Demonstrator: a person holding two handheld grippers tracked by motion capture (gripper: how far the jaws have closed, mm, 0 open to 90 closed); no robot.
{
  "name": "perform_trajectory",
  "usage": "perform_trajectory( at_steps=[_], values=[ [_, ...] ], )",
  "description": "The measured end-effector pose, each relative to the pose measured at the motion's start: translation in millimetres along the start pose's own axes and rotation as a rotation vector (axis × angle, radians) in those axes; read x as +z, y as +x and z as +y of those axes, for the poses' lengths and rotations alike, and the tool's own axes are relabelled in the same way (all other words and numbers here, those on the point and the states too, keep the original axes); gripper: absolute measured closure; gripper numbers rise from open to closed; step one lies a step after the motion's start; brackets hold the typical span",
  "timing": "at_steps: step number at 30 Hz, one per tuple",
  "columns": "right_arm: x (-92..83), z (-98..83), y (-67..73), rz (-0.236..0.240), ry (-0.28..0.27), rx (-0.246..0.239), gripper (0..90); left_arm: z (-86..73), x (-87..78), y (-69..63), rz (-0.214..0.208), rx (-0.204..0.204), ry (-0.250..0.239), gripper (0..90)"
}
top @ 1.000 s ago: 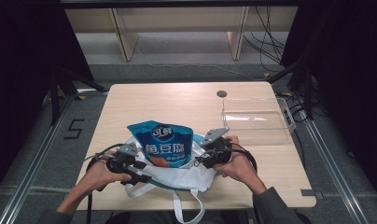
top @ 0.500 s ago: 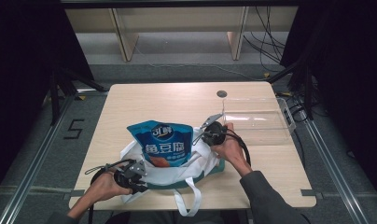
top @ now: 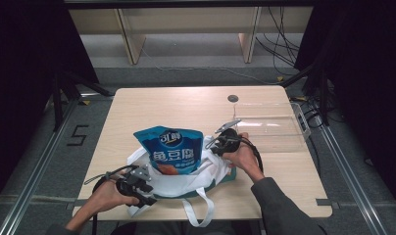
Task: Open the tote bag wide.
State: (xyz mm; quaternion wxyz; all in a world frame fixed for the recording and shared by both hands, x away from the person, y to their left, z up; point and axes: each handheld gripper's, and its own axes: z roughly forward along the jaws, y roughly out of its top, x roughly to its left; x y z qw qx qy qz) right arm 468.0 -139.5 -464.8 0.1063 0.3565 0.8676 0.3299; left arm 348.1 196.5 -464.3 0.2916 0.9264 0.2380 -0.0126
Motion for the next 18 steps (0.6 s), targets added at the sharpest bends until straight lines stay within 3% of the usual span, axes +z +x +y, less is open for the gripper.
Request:
perform_trajectory(
  at_steps=[3, 5, 6, 7, 8, 9, 10, 12, 13, 14, 16, 17, 18],
  values=[
    [-27.0, 2.0, 5.6, 0.032, -0.057, -0.011, 66.2, 7.3, -19.5, 0.6, 0.003, -0.004, -0.072, 41.9],
    [-37.7, 0.2, 9.8, 0.019, -0.059, -0.007, 64.6, 11.2, -31.4, 2.4, 0.015, -0.021, -0.117, 42.7],
    [-44.0, -1.7, 13.6, 0.013, -0.037, 0.004, 64.0, 12.8, -36.6, 4.1, 0.04, -0.033, -0.122, 43.4],
    [-47.5, -4.7, 16.5, -0.01, -0.026, 0.004, 62.2, 14.9, -42.3, 7.8, 0.095, -0.036, -0.127, 43.7],
    [-51.5, -8.2, 19.4, -0.001, -0.009, -0.01, 60.3, 16.5, -45.9, 10.8, 0.122, -0.041, -0.14, 45.3],
    [-53.4, -11.3, 21.8, 0.005, 0.001, -0.004, 59.3, 17.6, -51.5, 16.4, 0.136, 0.005, -0.104, 49.9],
    [-53.6, -13.7, 22.5, 0.0, -0.001, -0.015, 59.2, 19.1, -52.7, 19.2, 0.165, -0.016, -0.134, 54.5],
    [-54.7, -18.5, 25.0, -0.006, -0.009, 0.006, 59.0, 21.6, -56.9, 30.1, 0.225, -0.01, -0.125, 62.5],
    [-56.8, -19.0, 24.7, 0.014, 0.0, -0.001, 58.4, 21.8, -57.7, 38.3, 0.253, -0.035, -0.115, 65.6],
    [-53.9, -20.8, 26.4, -0.005, -0.01, 0.014, 57.6, 21.7, -56.5, 43.6, 0.26, -0.051, -0.13, 70.1],
    [-52.6, -21.3, 28.8, 0.034, 0.016, 0.013, 59.0, 20.8, -50.2, 57.7, 0.277, -0.081, -0.139, 77.7],
    [-49.2, -21.9, 30.1, 0.035, 0.021, 0.006, 60.9, 20.3, -44.6, 66.5, 0.293, -0.072, -0.114, 81.1],
    [-44.8, -22.9, 29.2, 0.026, 0.026, -0.029, 62.8, 19.3, -39.8, 70.7, 0.306, -0.091, -0.107, 83.5]
  ],
)
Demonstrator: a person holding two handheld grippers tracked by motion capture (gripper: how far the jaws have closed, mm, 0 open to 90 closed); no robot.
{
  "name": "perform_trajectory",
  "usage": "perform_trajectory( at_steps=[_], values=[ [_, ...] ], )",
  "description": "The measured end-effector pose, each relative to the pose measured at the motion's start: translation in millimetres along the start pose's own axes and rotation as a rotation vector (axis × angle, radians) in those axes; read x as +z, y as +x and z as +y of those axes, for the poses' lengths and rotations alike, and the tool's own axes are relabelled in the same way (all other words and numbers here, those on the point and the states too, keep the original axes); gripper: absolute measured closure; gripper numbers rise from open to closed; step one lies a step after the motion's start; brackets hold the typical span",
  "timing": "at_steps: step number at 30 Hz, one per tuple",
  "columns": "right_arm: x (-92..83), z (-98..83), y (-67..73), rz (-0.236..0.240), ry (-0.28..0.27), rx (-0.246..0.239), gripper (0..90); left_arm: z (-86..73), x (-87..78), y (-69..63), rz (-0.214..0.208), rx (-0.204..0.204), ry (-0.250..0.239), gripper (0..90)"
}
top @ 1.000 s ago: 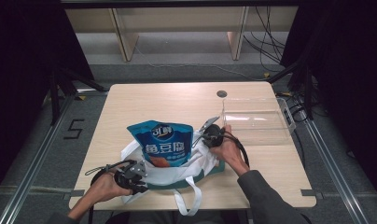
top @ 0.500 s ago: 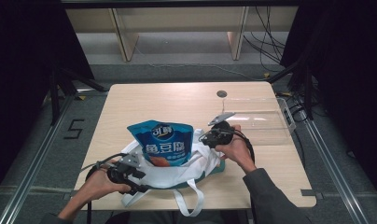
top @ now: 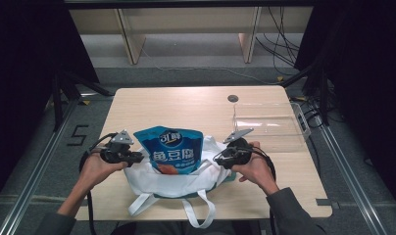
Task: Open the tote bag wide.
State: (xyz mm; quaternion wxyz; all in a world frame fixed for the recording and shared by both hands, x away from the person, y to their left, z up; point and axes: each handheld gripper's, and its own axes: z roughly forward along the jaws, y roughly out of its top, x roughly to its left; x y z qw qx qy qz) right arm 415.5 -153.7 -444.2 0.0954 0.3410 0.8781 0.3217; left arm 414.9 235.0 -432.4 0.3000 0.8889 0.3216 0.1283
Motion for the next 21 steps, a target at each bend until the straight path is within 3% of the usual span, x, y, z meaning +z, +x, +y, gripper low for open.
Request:
perform_trajectory(
  at_steps=[1, 2, 3, 7, 8, 10, 12, 18, 21],
  values=[
    [0.1, 0.5, 1.8, -0.005, 0.038, 0.021, 65.7, -1.4, 6.4, 6.8, 0.018, 0.018, 0.031, 85.2],
    [3.5, -1.0, 0.7, -0.016, 0.053, -0.014, 68.3, -3.7, 12.1, 13.2, 0.019, 0.021, 0.08, 87.1],
    [6.6, -2.5, 0.2, -0.032, 0.067, -0.037, 71.1, -7.6, 19.6, 17.7, 0.028, 0.009, 0.092, 88.4],
    [13.7, -6.8, -6.7, -0.01, 0.111, -0.061, 81.4, -20.7, 39.0, 26.9, -0.005, -0.042, 0.085, 89.1],
    [15.9, -7.3, -7.6, -0.006, 0.118, -0.056, 82.6, -20.0, 38.3, 28.1, -0.015, -0.038, 0.102, 89.1],
    [22.1, -7.4, -8.2, -0.015, 0.123, -0.059, 84.5, -20.1, 39.9, 28.7, -0.01, -0.039, 0.089, 89.1],
    [31.6, -5.8, -8.7, -0.019, 0.146, -0.091, 85.1, -19.7, 42.2, 28.4, -0.002, -0.029, 0.097, 89.1],
    [44.5, 0.0, -16.5, -0.042, 0.133, -0.057, 85.8, -15.4, 51.0, 33.2, 0.031, -0.031, 0.11, 89.2],
    [48.3, 3.7, -24.4, -0.033, 0.122, -0.026, 85.8, -13.4, 56.0, 39.1, 0.041, -0.063, 0.095, 89.2]
  ],
)
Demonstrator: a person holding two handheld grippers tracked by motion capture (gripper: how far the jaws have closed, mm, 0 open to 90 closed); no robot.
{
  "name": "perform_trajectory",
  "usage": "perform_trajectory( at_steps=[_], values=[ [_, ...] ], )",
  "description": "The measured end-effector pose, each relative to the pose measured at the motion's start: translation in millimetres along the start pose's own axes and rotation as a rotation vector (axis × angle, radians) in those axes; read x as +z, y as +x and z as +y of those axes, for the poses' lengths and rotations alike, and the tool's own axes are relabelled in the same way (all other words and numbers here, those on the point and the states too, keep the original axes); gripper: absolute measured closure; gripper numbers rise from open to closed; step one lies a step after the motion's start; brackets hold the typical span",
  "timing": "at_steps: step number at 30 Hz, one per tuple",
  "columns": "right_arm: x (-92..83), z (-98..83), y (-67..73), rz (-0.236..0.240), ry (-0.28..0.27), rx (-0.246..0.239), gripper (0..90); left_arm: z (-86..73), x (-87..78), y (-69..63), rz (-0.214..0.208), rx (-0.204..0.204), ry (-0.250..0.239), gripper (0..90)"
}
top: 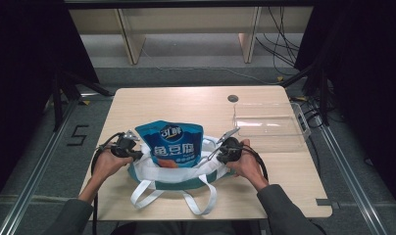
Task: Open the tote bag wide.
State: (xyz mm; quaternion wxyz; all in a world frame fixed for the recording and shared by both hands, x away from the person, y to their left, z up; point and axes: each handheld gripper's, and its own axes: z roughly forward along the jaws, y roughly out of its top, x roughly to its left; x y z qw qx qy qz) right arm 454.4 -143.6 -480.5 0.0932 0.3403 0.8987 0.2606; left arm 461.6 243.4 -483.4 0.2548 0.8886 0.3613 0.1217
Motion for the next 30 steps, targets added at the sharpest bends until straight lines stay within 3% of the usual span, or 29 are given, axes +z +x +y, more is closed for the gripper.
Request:
perform_trajectory(
  at_steps=[3, 4, 6, 11, 13, 15, 19, 20, 22, 23, 24, 25, 27, 28, 29, 30],
  values=[
    [3.7, 4.4, -6.0, -0.012, -0.009, -0.015, 85.8, 2.2, 3.3, 4.1, 0.006, -0.018, -0.007, 89.2],
    [4.3, 6.4, -6.4, -0.012, -0.005, -0.003, 85.8, 3.2, 4.6, 6.1, -0.011, -0.015, -0.008, 89.2],
    [7.0, 8.3, -8.2, -0.025, -0.016, -0.02, 85.7, 3.2, 3.3, 6.0, 0.006, -0.022, -0.006, 89.2],
    [3.3, 8.9, -7.3, -0.016, -0.017, 0.006, 83.3, 2.0, -2.4, 5.7, -0.009, -0.021, -0.034, 87.3],
    [-0.3, 8.5, -8.8, -0.001, -0.035, 0.018, 80.0, 0.7, -8.0, 6.0, -0.017, -0.03, -0.055, 84.5],
    [-4.8, 7.3, -8.7, 0.014, -0.075, 0.057, 75.0, -0.6, -13.2, 4.2, -0.034, -0.073, -0.103, 81.3],
    [-20.8, 5.0, -7.3, 0.026, -0.121, 0.08, 70.1, -0.1, -30.0, -0.3, -0.045, -0.064, -0.127, 73.6],
    [-24.8, 5.0, -8.4, 0.019, -0.133, 0.051, 69.0, 0.5, -33.4, -1.9, -0.04, -0.058, -0.132, 72.6],
    [-31.7, 6.0, -7.8, 0.021, -0.151, 0.043, 67.3, 1.4, -40.4, -5.0, -0.041, -0.047, -0.138, 69.1],
    [-33.1, 6.6, -5.5, 0.028, -0.172, 0.064, 65.9, 1.7, -42.2, -6.0, -0.048, -0.048, -0.151, 66.9],
    [-36.2, 7.1, -5.5, 0.026, -0.158, 0.048, 64.9, 1.8, -44.4, -9.4, -0.051, -0.072, -0.183, 64.6],
    [-37.0, 7.7, -4.0, 0.02, -0.186, 0.049, 63.8, 2.0, -46.9, -11.2, -0.053, -0.073, -0.196, 63.2],
    [-42.3, 9.0, -2.7, 0.031, -0.176, 0.044, 61.5, 1.6, -54.1, -14.6, -0.06, -0.056, -0.202, 60.8],
    [-42.0, 9.5, -2.3, 0.022, -0.202, 0.044, 60.2, 1.1, -57.3, -17.1, -0.061, -0.061, -0.212, 59.3],
    [-45.5, 10.2, -2.3, 0.026, -0.182, 0.033, 59.1, 1.0, -60.8, -18.6, -0.063, -0.051, -0.214, 58.4],
    [-45.5, 10.7, -1.0, 0.026, -0.2, 0.039, 58.0, 0.2, -63.8, -21.3, -0.069, -0.063, -0.215, 57.4]
  ],
)
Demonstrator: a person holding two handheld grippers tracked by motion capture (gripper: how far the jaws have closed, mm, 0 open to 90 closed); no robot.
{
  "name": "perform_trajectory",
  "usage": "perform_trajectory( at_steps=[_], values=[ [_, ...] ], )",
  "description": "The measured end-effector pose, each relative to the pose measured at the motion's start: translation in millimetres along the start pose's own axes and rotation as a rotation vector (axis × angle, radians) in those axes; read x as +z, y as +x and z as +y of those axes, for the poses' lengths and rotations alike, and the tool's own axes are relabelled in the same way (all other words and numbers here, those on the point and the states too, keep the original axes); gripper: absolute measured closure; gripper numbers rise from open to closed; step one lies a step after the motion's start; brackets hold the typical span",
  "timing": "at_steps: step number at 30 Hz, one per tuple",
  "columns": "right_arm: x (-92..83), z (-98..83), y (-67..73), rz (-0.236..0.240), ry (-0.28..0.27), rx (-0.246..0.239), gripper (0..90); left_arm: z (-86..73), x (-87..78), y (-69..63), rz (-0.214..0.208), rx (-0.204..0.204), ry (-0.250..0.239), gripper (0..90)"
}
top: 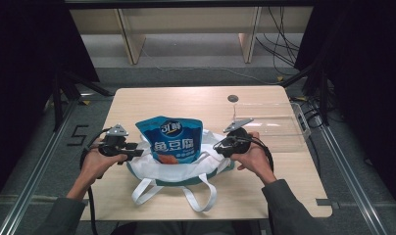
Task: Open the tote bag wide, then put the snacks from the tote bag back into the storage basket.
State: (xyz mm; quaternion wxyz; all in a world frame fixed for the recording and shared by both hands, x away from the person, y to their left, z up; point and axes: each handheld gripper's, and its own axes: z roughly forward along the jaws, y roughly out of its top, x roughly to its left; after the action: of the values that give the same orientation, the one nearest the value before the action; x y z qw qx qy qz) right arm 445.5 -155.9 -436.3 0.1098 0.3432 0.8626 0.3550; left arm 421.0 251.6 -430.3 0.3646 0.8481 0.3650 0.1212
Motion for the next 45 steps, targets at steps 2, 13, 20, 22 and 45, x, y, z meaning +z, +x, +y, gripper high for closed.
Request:
perform_trajectory(
  at_steps=[2, 13, 20, 22, 45],
  values=[
    [-2.1, 1.7, 2.4, 0.003, -0.001, 0.012, 55.2, -0.3, -5.8, -2.9, -0.004, 0.032, 0.003, 55.3],
    [-8.5, 7.1, 7.7, 0.03, 0.006, -0.032, 45.9, -21.8, -22.6, -31.5, 0.0, -0.005, -0.013, 38.9],
    [-7.7, 5.3, 5.9, 0.026, 0.022, -0.042, 43.6, -39.5, -43.7, -37.2, 0.044, -0.014, -0.035, 31.0],
    [-8.6, 4.8, 5.2, 0.029, 0.035, -0.054, 43.2, -44.0, -46.5, -40.8, 0.06, -0.025, -0.036, 30.2],
    [-10.1, 7.6, 12.1, 0.019, 0.063, -0.059, 40.0, -75.4, -47.6, -80.6, 0.081, -0.024, -0.015, 21.4]
  ],
)
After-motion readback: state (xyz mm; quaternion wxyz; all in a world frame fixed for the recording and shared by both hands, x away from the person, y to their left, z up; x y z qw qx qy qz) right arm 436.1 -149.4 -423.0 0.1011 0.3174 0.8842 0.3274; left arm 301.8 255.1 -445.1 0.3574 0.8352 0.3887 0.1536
